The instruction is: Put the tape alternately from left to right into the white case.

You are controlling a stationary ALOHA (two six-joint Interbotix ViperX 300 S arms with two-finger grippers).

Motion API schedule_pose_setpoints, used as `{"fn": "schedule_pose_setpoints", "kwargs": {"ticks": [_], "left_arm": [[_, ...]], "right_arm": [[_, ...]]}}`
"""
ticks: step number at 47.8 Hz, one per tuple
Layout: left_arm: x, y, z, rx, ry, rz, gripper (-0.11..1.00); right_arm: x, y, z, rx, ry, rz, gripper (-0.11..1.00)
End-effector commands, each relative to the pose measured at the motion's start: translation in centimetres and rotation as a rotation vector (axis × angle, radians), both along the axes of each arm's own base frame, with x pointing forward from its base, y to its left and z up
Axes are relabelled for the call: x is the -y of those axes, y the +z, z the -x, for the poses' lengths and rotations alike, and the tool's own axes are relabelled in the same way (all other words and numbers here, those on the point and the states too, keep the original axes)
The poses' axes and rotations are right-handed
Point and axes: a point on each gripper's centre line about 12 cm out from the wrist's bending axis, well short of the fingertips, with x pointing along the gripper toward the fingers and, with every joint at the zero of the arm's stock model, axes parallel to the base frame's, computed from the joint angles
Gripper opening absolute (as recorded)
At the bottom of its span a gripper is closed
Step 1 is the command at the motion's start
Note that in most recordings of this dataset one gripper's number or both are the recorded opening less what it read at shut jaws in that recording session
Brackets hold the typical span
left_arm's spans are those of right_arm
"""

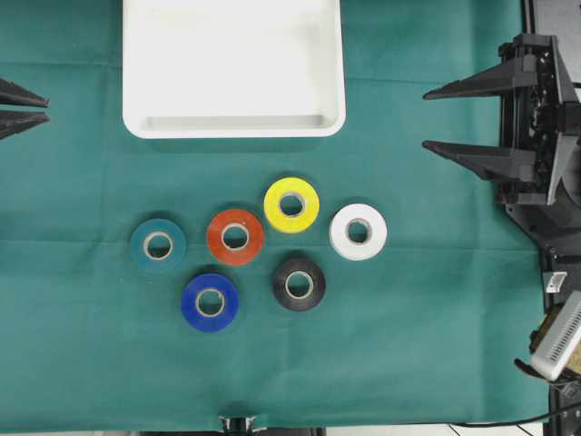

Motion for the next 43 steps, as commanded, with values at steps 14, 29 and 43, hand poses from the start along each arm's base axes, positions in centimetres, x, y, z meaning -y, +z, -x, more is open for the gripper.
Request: {"fn": "schedule_pose_setpoints", "kwargs": {"ticks": [14, 29, 43], "left_arm": [[0.3, 0.5, 0.9, 0.041, -0.018, 0.047, 0.02], [0.4, -0.3, 0.4, 0.002, -0.028, 0.097, 0.02], [0.4, -1.2, -0.2, -0.044, -0.026, 0.117, 0.07]], "right_arm": [[0.1, -0.9, 0.0, -0.037, -0.004, -0.009, -0.09], [0.2, -0.8, 0.0, -0.031, -0.011, -0.009, -0.09], [0.3, -1.1, 0.0, -0.04, -0.014, -0.01, -0.05]]}}
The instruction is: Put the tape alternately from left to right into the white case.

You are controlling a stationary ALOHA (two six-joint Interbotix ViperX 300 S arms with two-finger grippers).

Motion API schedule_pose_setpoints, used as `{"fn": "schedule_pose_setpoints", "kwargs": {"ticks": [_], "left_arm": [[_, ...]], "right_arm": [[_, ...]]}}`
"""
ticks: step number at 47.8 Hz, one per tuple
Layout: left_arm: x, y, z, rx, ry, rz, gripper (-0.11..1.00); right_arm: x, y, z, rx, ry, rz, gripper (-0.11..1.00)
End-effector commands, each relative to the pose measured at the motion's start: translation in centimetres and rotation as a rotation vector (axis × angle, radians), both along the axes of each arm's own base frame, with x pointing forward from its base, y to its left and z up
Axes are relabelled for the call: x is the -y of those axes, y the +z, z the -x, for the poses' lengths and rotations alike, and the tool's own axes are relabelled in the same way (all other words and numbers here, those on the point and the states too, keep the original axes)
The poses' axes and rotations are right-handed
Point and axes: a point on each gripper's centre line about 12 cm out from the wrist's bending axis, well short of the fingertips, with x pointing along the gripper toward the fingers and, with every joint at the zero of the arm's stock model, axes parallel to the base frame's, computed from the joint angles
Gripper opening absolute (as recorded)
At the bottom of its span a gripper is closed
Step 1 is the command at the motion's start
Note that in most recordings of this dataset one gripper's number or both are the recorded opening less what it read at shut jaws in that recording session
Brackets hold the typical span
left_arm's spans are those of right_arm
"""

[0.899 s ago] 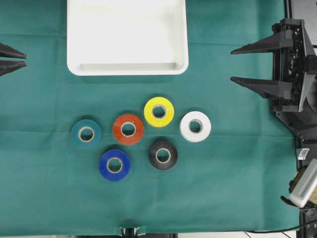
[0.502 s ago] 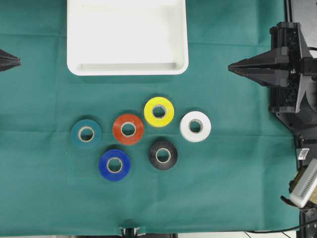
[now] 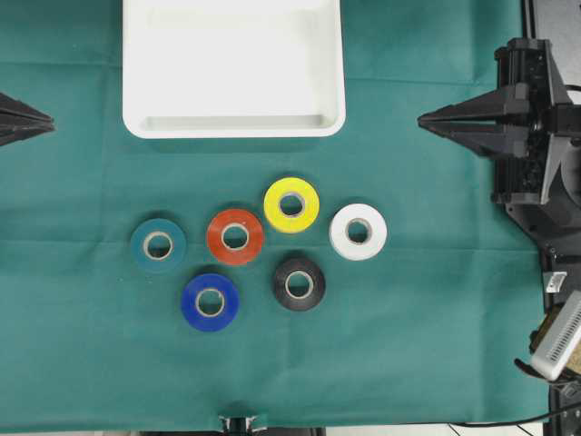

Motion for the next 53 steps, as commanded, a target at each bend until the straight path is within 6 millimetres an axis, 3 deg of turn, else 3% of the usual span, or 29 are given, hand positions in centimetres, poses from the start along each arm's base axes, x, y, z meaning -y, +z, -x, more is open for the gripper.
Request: {"fn": "schedule_pose_setpoints", "kwargs": {"ticks": [1, 8, 13, 16, 19, 27, 33, 53], "left_arm": [[0.1, 0.3, -0.2, 0.003, -0.002, 0.001, 0.11], [0.1, -0.1, -0.2, -0.026, -0.004, 0.001, 0.47], [0.1, -0.2, -0.2, -0.041, -0.003, 0.001, 0.79], [0.1, -0.2, -0.2, -0.045, -0.003, 0.002, 0.91], [0.1, -0.2, -0.2, -0.045, -0.003, 0.002, 0.94], [0.1, -0.5, -0.5, -0.058, -0.003, 0.002, 0.94], [0.1, -1.7, -1.5, -0.123, -0.005, 0.005, 0.94], [0.2, -3.7, -4.8, -0.258, -0.004, 0.001, 0.93]], "right_arm": [[0.0, 0.2, -0.1, 0.005, -0.001, 0.0, -0.03], [0.1, -0.1, -0.1, -0.003, -0.003, 0.0, 0.22], [0.1, -0.3, -0.1, -0.008, -0.003, 0.0, 0.52], [0.1, -0.3, -0.1, -0.006, -0.003, 0.0, 0.7], [0.1, -0.2, 0.0, -0.006, -0.003, 0.0, 0.81], [0.1, -0.6, -0.3, -0.023, -0.003, -0.002, 0.8], [0.1, -1.4, -1.0, -0.067, -0.006, -0.003, 0.8], [0.3, -3.4, -5.0, -0.213, -0.009, -0.009, 0.8]]}}
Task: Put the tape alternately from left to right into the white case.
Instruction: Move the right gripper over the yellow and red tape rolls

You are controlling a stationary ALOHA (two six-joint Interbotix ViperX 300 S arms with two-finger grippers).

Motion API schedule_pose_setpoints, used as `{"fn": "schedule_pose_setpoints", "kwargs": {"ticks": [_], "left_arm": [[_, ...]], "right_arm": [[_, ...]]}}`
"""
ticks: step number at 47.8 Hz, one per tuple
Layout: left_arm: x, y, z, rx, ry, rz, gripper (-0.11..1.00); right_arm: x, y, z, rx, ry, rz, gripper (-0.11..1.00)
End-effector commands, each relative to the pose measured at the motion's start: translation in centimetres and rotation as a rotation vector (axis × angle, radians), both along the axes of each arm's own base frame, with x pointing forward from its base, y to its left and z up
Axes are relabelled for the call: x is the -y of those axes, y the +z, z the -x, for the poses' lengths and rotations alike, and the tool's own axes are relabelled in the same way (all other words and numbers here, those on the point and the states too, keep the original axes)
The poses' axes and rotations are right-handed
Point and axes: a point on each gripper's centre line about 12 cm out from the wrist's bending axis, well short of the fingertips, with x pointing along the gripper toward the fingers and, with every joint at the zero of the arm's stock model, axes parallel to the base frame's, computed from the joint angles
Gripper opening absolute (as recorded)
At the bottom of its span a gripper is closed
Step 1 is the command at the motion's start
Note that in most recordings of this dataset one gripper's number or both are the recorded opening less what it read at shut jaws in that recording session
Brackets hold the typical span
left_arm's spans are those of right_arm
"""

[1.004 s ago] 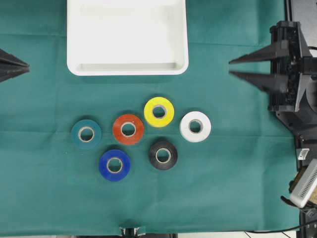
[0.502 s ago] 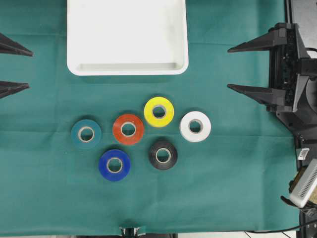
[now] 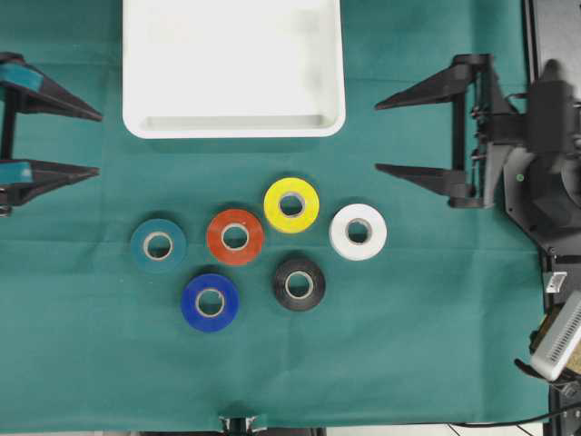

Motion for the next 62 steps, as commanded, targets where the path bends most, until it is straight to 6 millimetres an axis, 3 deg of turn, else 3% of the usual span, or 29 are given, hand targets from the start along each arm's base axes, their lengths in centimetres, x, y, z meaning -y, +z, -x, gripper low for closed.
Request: {"fn": "schedule_pose_setpoints", "kwargs": {"ticks": [1, 40, 62], "left_arm": [[0.1, 0.6, -0.8, 0.006, -0.001, 0.002, 0.93], [0.2, -3.1, -5.2, -0.232, -0.003, -0.003, 0.93], [0.2, -5.1, -5.9, -0.386, -0.005, -0.005, 0.93]], "right_arm": [[0.1, 0.8, -1.1, 0.012, -0.001, 0.0, 0.8], [0.2, -3.2, -7.5, -0.196, -0.002, -0.006, 0.79], [0.3, -6.4, -9.6, -0.365, -0.003, -0.011, 0.79]]}}
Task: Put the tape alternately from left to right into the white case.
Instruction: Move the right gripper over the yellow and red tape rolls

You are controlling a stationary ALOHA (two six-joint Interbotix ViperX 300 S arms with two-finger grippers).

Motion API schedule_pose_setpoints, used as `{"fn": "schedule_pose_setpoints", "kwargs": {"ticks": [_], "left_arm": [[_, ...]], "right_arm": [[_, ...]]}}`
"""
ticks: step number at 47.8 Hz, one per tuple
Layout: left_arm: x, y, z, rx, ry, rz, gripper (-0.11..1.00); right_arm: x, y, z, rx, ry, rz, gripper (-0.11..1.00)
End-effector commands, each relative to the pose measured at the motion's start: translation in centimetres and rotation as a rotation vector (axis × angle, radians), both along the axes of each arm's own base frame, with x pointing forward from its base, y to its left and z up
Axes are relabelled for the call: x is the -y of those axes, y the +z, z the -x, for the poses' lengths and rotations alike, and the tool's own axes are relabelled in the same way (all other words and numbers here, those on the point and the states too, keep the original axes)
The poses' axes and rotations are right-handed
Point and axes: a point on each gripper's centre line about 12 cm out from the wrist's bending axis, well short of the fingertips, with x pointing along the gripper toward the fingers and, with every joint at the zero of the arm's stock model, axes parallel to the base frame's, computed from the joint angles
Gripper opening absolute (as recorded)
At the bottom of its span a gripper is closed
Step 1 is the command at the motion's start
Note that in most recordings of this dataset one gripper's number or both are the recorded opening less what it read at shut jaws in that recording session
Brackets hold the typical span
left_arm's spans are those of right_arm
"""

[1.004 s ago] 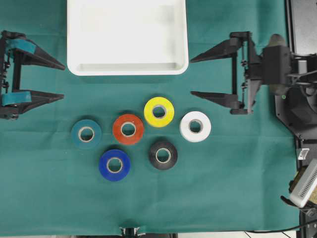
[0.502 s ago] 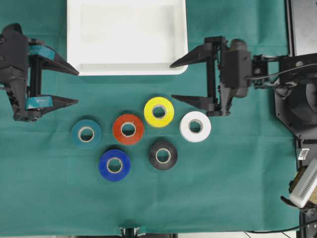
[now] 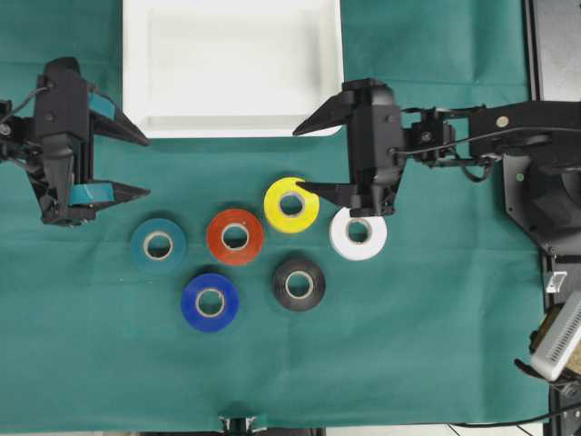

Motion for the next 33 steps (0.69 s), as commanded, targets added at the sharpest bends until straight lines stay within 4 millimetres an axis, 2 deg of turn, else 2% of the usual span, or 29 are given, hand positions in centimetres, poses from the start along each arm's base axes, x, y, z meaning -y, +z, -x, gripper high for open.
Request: {"fn": "schedule_pose_setpoints", "kwargs": {"ticks": [1, 33], "left_arm": [[0.07, 0.73, -0.71, 0.008, -0.001, 0.002, 0.93], [0.08, 0.39, -1.05, -0.012, -0.001, 0.001, 0.92]], "right_arm": [[0.07, 0.76, -0.69, 0.011, -0.003, -0.002, 0.79], [0.07, 0.67, -0.75, -0.009, -0.004, -0.004, 0.79]]}}
